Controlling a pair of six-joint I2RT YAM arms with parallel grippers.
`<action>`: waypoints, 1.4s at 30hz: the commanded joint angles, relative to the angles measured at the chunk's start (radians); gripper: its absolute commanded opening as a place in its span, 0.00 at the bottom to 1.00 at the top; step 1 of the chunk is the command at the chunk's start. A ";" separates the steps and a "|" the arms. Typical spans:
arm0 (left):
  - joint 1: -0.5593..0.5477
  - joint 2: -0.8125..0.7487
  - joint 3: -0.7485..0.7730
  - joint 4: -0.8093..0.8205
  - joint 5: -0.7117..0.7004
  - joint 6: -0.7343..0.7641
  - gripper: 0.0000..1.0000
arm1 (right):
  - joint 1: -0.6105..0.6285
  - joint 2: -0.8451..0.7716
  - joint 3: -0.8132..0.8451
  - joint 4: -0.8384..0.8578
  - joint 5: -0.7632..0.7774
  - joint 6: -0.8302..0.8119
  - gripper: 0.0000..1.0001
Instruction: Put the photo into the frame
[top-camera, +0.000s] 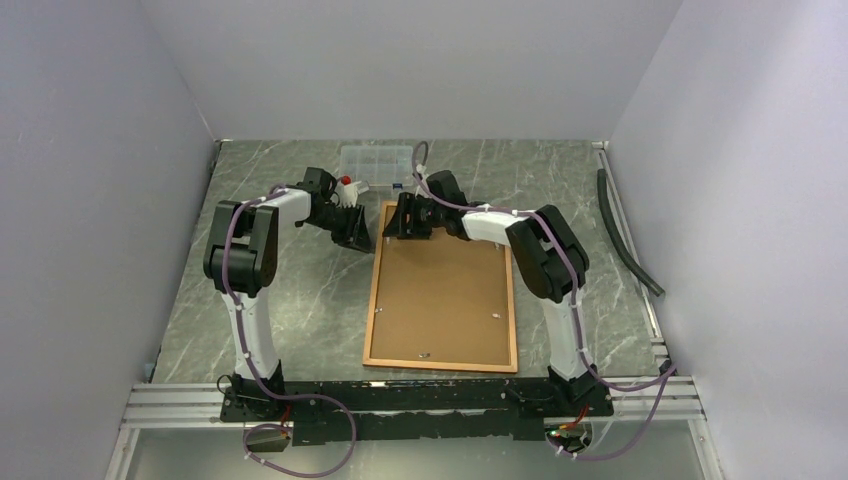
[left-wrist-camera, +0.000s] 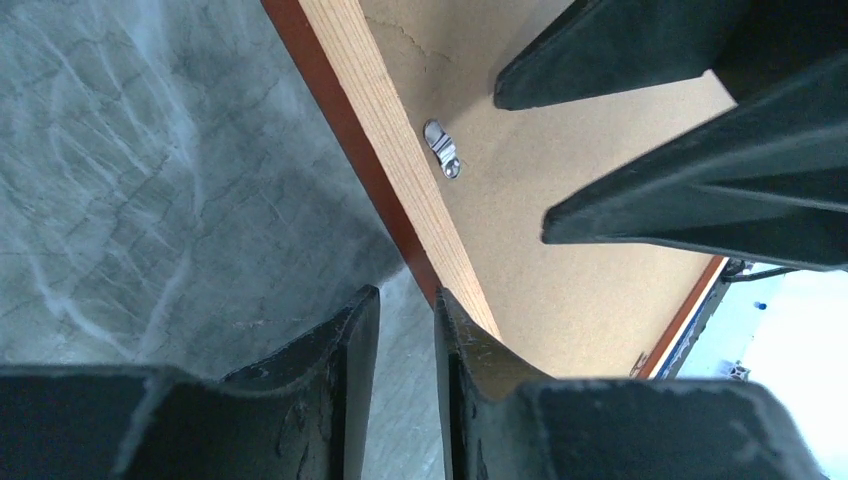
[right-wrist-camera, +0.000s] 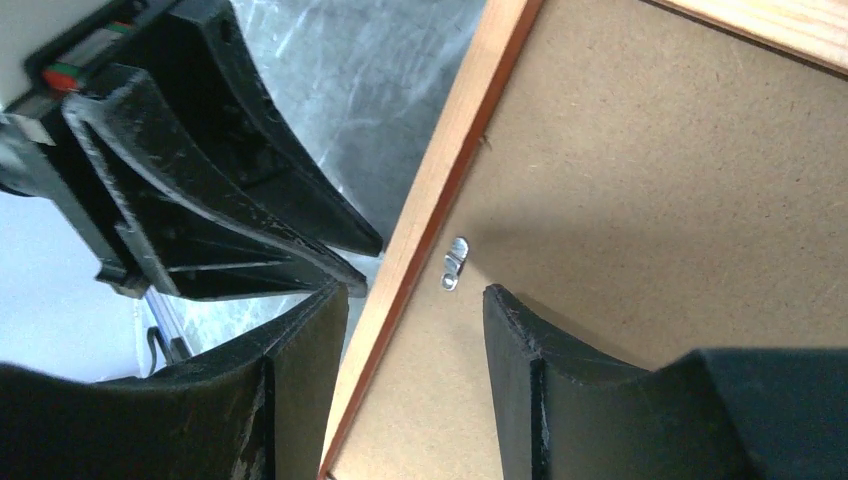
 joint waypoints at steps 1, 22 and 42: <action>-0.005 -0.003 0.006 0.017 0.034 -0.015 0.32 | -0.005 0.033 0.044 0.009 -0.036 -0.026 0.55; -0.006 0.003 0.008 0.008 0.029 -0.008 0.26 | 0.021 0.115 0.111 0.003 -0.094 -0.014 0.48; -0.003 -0.014 0.026 -0.031 0.014 0.022 0.24 | 0.025 0.101 0.161 -0.036 -0.107 -0.032 0.44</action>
